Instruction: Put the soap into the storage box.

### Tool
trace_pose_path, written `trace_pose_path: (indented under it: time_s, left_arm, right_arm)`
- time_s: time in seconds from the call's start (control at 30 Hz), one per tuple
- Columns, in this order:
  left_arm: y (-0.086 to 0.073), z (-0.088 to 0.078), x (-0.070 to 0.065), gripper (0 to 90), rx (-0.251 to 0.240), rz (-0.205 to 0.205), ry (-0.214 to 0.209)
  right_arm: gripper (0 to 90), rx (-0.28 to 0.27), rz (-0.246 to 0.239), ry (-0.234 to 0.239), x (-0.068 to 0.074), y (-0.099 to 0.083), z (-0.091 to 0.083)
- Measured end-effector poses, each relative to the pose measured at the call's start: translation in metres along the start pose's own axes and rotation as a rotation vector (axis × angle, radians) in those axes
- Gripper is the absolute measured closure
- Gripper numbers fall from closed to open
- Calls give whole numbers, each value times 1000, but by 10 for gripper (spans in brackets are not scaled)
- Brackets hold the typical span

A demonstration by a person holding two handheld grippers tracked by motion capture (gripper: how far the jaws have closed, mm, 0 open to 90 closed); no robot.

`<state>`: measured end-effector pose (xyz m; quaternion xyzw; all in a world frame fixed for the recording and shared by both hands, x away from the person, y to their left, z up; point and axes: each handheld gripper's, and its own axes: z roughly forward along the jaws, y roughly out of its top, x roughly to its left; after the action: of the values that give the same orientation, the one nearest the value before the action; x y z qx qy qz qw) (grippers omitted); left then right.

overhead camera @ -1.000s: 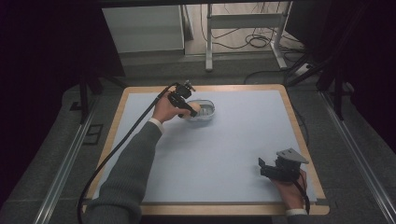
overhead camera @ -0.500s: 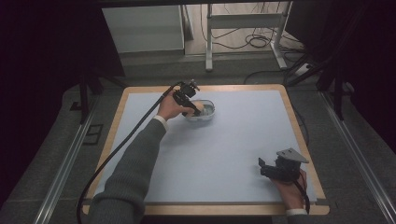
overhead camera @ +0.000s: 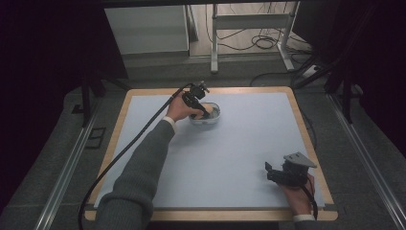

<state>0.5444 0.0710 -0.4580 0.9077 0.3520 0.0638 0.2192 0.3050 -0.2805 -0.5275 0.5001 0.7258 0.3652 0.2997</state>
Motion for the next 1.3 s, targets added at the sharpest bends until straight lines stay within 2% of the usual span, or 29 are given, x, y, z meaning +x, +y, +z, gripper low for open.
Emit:
trace_pose_path:
  time_s: [0.17,0.23,0.4,0.6,0.67,0.9,1.07,1.2,1.3]
  left_arm:
    - [1,3,-1,316,-12,4,-9]
    - [2,-3,-1,305,-53,-15,-25]
    - [1,-16,-5,277,-58,1,-20]
    - [-9,-30,-13,253,-85,10,-28]
    - [-14,-37,-17,253,-108,11,-28]
    - [-32,-53,-24,238,-142,13,-5]
    - [-52,-64,-33,232,-177,29,7]
    - [-71,-71,-39,216,-180,41,25]
    - [-85,-76,-42,205,-192,30,23]
  right_arm:
    - [69,1,2,3,0,0,0]
    - [69,1,2,3,0,0,0]
    - [69,0,0,0,0,0,0]
    - [69,0,-1,-1,0,0,0]
    - [69,1,-3,-2,0,0,0]
    - [69,1,-4,-4,1,0,0]
    - [69,1,-7,-8,1,0,0]
    - [69,2,-8,-10,1,0,0]
    - [69,2,-9,-11,1,0,0]
